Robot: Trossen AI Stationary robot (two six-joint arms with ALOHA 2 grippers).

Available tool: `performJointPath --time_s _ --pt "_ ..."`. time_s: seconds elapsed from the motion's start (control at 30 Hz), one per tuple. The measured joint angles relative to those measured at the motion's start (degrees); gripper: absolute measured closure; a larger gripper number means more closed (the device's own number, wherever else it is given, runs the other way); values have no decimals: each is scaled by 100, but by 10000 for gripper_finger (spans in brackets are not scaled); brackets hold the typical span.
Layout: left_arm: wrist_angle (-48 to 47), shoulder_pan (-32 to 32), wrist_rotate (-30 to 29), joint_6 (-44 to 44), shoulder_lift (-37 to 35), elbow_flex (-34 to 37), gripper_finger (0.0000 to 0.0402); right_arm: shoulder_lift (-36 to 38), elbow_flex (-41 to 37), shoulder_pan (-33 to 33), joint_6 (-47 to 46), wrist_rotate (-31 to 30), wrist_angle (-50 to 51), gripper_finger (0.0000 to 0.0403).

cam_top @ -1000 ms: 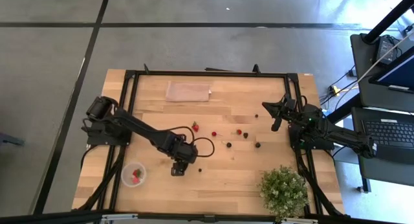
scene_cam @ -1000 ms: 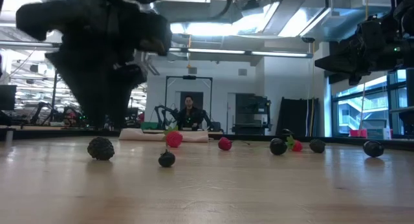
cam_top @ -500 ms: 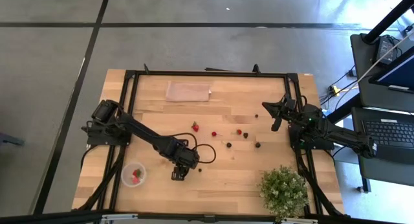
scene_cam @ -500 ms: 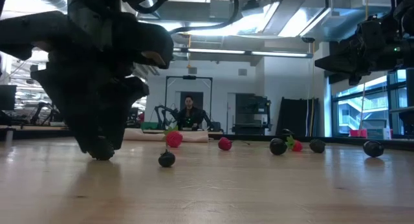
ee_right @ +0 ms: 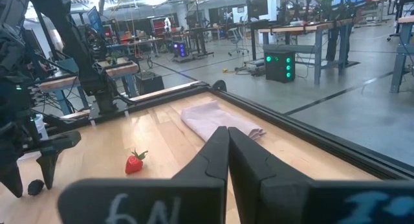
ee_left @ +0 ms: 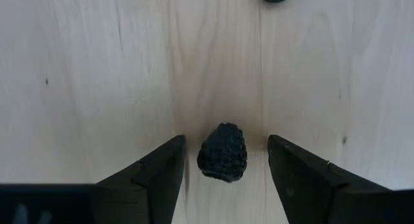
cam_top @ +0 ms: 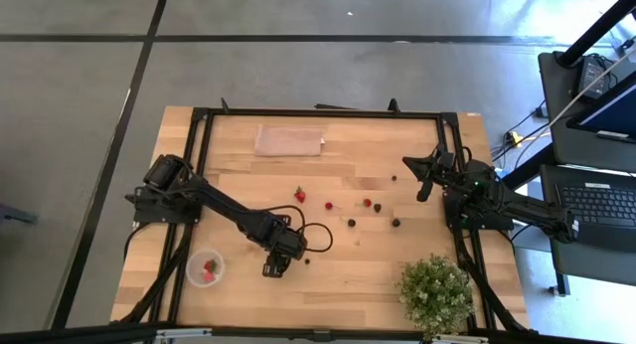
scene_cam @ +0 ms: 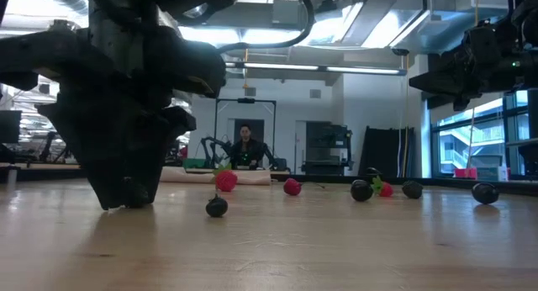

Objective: Pick and placing Produce into tupperware
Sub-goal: Put the bottom blackberry into the transparent bin

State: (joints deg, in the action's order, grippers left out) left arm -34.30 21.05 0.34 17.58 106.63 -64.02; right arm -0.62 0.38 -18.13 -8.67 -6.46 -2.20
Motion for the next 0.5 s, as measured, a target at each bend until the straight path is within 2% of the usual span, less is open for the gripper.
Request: performJointPath --time_s 0.2,0.5 --pt "6 1 -15 1 13 -1 195 2 2 2 5 0 -1 389" --pt "-8 -4 -50 19 23 5 256 1 1 2 13 -1 -2 389"
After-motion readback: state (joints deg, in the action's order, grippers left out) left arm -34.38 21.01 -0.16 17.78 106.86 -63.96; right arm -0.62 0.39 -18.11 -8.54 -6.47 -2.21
